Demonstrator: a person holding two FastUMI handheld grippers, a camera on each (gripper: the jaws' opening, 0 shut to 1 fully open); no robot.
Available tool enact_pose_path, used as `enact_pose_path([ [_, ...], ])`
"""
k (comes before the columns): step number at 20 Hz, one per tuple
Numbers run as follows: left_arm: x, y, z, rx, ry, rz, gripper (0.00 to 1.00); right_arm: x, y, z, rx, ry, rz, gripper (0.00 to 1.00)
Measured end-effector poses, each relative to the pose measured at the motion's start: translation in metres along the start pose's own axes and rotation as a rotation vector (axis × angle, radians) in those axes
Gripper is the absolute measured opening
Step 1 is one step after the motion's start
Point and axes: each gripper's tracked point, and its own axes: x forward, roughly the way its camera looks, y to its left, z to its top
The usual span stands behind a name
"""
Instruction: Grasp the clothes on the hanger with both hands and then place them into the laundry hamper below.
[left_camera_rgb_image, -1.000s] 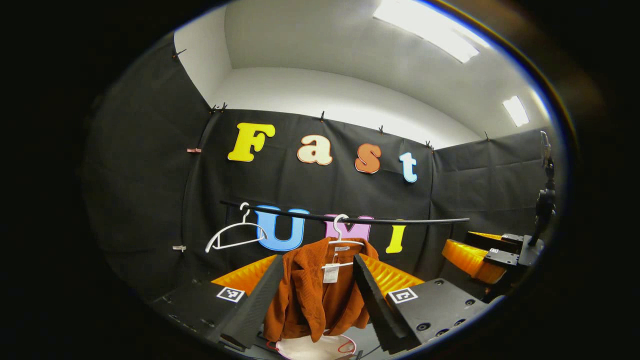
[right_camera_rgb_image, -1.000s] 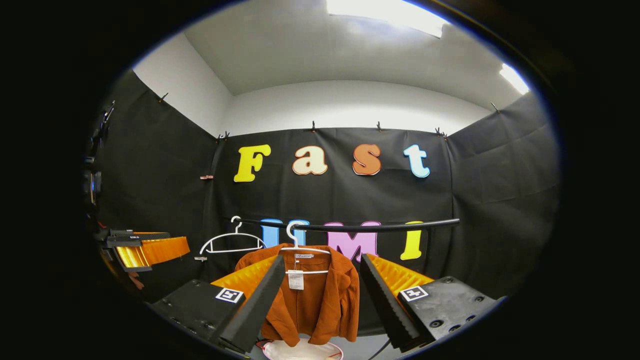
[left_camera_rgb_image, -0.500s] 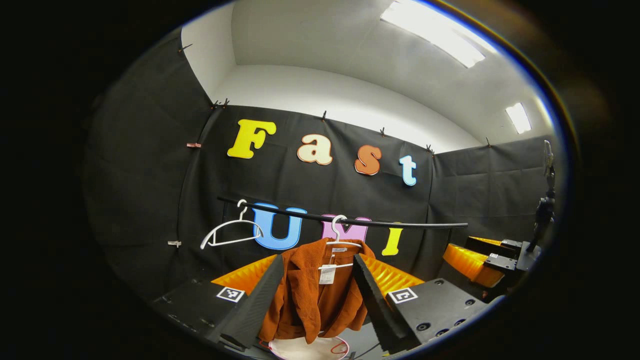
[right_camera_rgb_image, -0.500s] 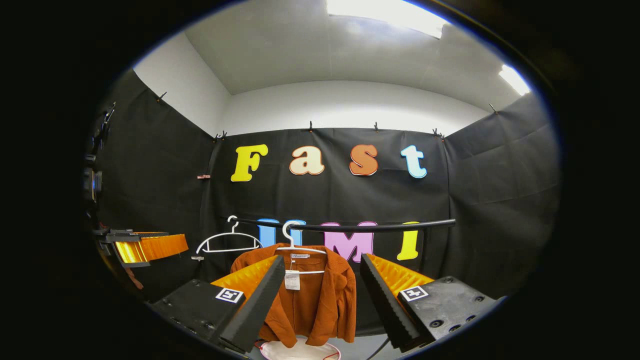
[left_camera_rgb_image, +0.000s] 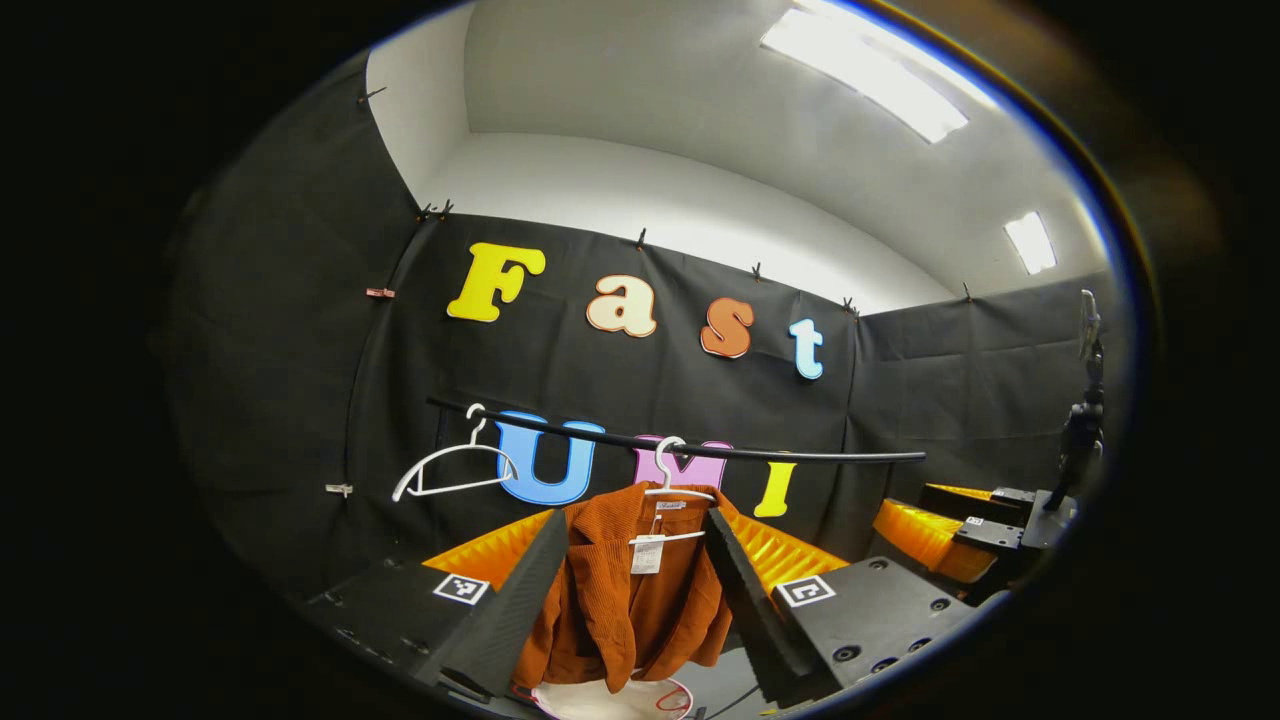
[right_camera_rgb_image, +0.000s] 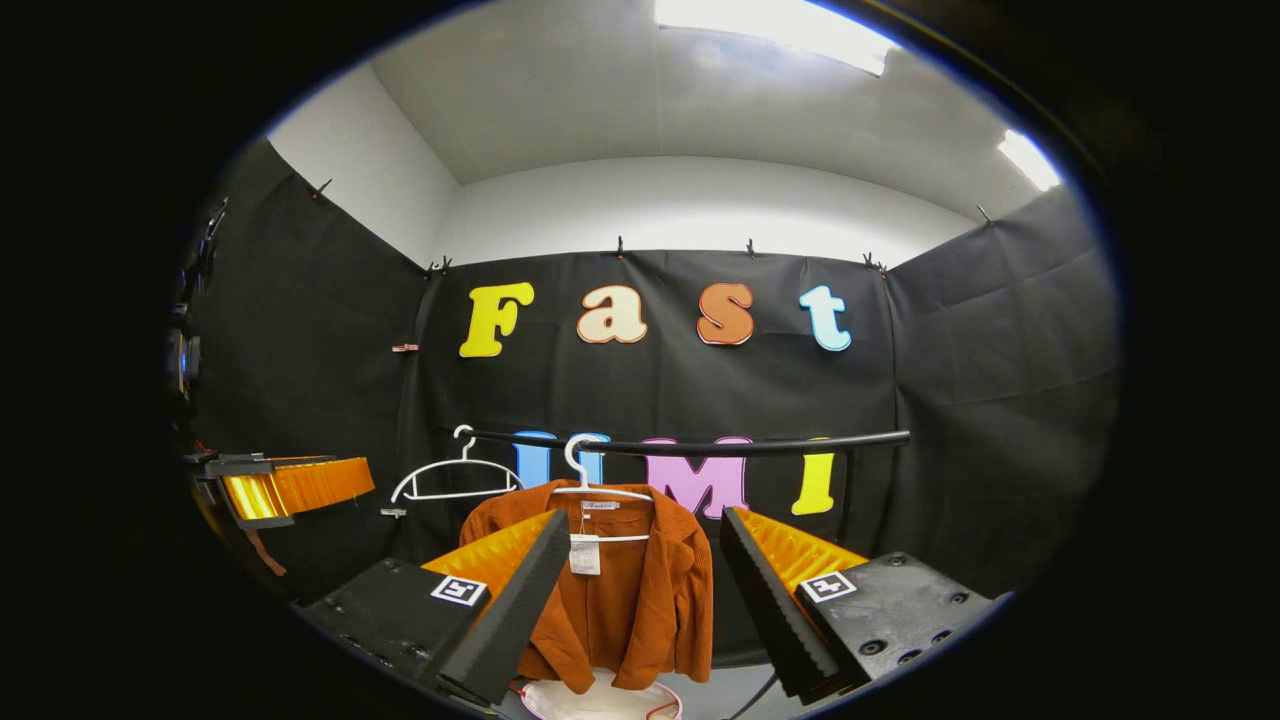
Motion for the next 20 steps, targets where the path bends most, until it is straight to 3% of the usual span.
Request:
enact_pose_path([
  [9, 0.001, 0.013, -0.015, -0.015, 0.047, -0.012, 0.88, -0.003, 0.007, -0.009, -0.006, 0.016, -0.023, 0.97],
  [20, 0.009, 0.028, -0.03, -0.025, 0.093, -0.084, 0.89, -0.009, 0.026, -0.035, -0.011, 0.068, -0.079, 0.97],
])
